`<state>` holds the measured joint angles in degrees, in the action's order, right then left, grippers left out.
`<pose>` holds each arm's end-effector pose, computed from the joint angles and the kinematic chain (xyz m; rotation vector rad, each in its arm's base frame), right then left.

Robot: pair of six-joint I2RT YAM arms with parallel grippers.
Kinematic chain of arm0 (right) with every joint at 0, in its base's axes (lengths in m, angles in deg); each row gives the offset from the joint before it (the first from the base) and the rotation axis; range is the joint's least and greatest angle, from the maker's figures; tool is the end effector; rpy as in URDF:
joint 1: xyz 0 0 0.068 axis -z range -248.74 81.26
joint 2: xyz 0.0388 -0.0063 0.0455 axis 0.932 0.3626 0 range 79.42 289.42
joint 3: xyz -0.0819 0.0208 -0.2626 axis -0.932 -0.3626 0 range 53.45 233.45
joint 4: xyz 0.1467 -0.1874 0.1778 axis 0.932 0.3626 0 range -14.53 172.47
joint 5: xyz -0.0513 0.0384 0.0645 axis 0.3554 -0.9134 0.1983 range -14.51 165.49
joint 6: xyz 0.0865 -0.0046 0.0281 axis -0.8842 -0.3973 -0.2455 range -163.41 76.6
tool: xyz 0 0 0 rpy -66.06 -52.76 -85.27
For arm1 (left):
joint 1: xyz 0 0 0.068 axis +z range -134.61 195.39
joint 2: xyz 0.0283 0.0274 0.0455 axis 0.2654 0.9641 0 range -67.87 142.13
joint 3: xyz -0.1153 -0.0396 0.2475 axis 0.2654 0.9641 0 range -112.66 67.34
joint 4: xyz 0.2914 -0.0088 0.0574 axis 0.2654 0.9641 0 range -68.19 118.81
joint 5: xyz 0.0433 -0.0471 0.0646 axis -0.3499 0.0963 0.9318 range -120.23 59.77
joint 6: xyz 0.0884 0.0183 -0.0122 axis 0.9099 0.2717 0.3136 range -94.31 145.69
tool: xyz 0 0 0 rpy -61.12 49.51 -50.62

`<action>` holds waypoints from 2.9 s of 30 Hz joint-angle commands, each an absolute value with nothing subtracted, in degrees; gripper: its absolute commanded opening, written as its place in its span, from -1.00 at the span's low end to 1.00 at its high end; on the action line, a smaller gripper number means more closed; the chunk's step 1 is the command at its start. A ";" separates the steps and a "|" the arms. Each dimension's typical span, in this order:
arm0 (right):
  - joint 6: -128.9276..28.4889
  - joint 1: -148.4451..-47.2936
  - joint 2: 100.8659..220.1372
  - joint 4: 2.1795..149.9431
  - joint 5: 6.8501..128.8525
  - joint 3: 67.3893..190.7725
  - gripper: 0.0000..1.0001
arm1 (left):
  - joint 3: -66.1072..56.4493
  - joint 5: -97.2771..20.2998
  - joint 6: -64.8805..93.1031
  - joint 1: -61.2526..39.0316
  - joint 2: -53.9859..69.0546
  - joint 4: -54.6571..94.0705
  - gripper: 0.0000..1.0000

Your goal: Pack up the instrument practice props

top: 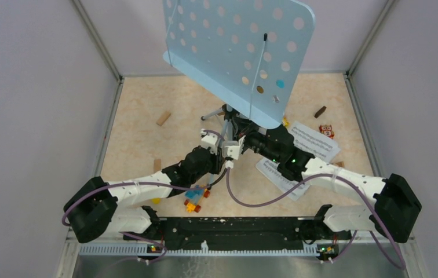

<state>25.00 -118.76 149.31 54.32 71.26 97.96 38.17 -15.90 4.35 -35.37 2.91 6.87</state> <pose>0.2294 0.2829 0.2860 -1.4435 0.7944 -0.1843 0.2182 -0.2350 0.1542 0.3682 2.0301 -0.5377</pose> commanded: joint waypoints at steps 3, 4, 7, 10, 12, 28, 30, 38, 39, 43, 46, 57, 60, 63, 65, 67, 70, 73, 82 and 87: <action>48.74 -124.14 150.14 67.03 82.67 90.38 -1.00 | 36.16 -15.60 3.57 -35.41 3.33 5.20 -0.28; 50.79 -124.35 150.31 65.05 84.72 89.24 -1.00 | 36.21 -15.57 3.55 -35.44 3.41 5.16 -0.28; 54.15 -124.72 150.28 59.11 88.51 86.62 -0.92 | 36.08 -15.42 3.45 -35.41 3.50 5.43 -0.28; 50.75 -125.00 148.80 52.18 89.63 85.59 -0.37 | 35.97 -15.23 3.37 -35.42 3.27 5.81 -0.28; 43.83 -125.56 146.50 50.63 89.76 86.17 -0.02 | 36.05 -15.00 3.37 -35.42 3.03 6.17 -0.28; -64.92 -124.57 126.42 45.20 100.37 77.32 0.45 | 36.18 -14.16 2.70 -35.41 1.94 8.23 -0.26; -79.35 -121.71 126.80 50.55 98.74 78.54 0.41 | 36.30 -14.04 2.59 -35.41 1.90 8.41 -0.26; -120.58 -114.01 129.76 48.23 86.91 76.82 0.29 | 36.31 -14.34 3.26 -35.41 1.83 8.64 -0.26; -122.47 -113.96 130.12 46.67 86.75 76.61 0.26 | 36.38 -14.26 3.75 -35.41 1.76 8.31 -0.27; -124.00 -114.01 131.93 43.86 85.47 77.30 0.23 | 37.11 -12.56 5.16 -35.37 0.91 5.20 -0.33; -123.83 -114.01 132.11 43.75 85.48 77.23 0.23 | 38.00 -11.17 7.83 -35.37 -0.22 -0.11 -0.21; -123.66 -114.01 130.09 45.00 86.38 75.82 0.20 | 32.54 -8.48 17.83 -34.32 2.77 -7.99 -0.07; -123.28 -113.99 129.70 45.24 86.38 76.03 0.17 | 31.21 -8.34 18.55 -34.11 4.64 -7.32 -0.48; -123.05 -114.02 129.69 44.87 86.24 76.11 0.13 | 29.76 -8.14 18.33 -33.94 5.64 -6.06 -0.78; -123.29 -114.02 129.98 44.40 86.20 76.07 0.11 | 29.71 -8.83 18.79 -33.92 5.79 -6.01 -0.95; -124.97 -114.01 131.24 43.35 86.10 76.05 0.09 | 30.40 -10.04 19.70 -33.96 5.55 -6.65 -1.00; -125.86 -114.01 133.92 39.52 86.20 76.96 0.08 | 32.29 -11.01 19.87 -33.92 5.20 -9.43 -1.00; -125.53 -114.02 136.22 37.56 87.49 78.89 0.08 | 31.19 -12.66 19.89 -33.92 5.12 -7.48 -1.00; -123.04 -114.01 140.66 32.86 90.78 81.11 0.08 | 27.02 -16.30 17.82 -33.92 4.93 -3.64 -1.00; -122.95 -114.01 143.87 31.60 90.78 83.65 0.08 | 28.03 -20.00 19.22 -33.98 5.11 -4.38 -1.00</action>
<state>-123.96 -114.19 141.72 36.59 89.40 79.42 30.61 -14.85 17.79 -33.73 5.67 0.60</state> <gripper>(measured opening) 0.541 0.213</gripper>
